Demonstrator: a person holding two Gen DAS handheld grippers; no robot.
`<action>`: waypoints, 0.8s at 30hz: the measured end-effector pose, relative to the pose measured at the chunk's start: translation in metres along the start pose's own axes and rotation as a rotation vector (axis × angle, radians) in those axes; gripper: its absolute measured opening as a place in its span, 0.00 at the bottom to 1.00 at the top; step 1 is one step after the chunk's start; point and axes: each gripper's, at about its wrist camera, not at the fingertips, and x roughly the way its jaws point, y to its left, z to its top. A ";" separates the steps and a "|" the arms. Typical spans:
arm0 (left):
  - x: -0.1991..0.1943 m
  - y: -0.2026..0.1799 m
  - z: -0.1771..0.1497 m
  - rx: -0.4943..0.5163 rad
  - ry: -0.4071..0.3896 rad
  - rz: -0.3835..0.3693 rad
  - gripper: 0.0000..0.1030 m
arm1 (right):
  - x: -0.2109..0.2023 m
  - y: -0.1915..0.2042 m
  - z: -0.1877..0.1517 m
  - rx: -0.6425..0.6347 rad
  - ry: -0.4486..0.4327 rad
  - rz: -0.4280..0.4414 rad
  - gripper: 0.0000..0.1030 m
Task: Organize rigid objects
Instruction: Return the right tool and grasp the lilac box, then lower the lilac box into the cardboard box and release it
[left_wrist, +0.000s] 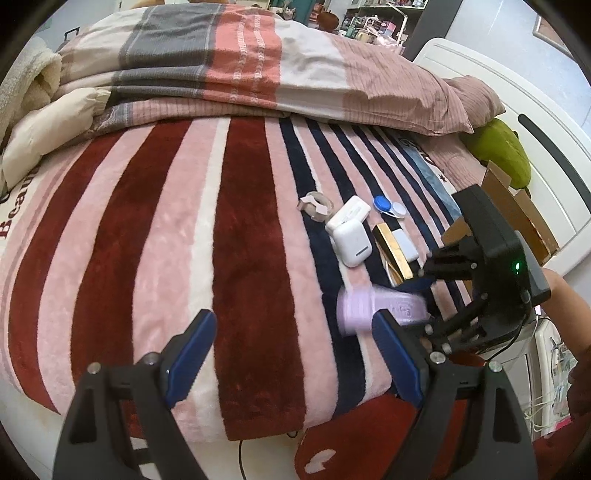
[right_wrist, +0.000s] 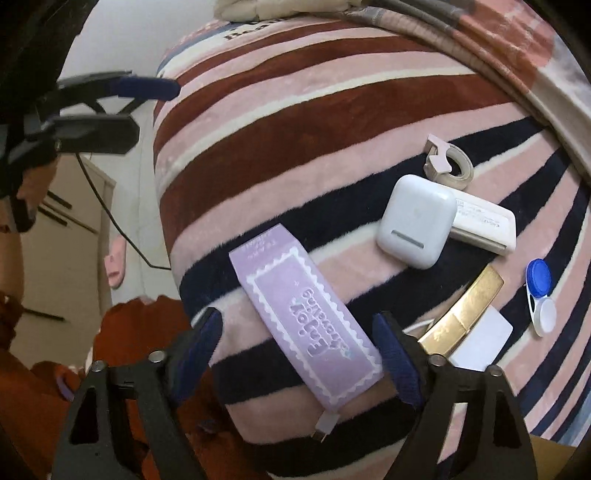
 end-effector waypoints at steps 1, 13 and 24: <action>0.001 -0.002 0.000 0.001 0.002 -0.007 0.81 | 0.000 0.001 -0.002 -0.009 0.005 -0.019 0.34; -0.012 -0.070 0.051 0.051 -0.084 -0.209 0.81 | -0.091 0.019 0.008 0.125 -0.250 -0.135 0.32; -0.010 -0.202 0.130 0.249 -0.070 -0.396 0.43 | -0.208 0.010 -0.038 0.260 -0.491 -0.181 0.32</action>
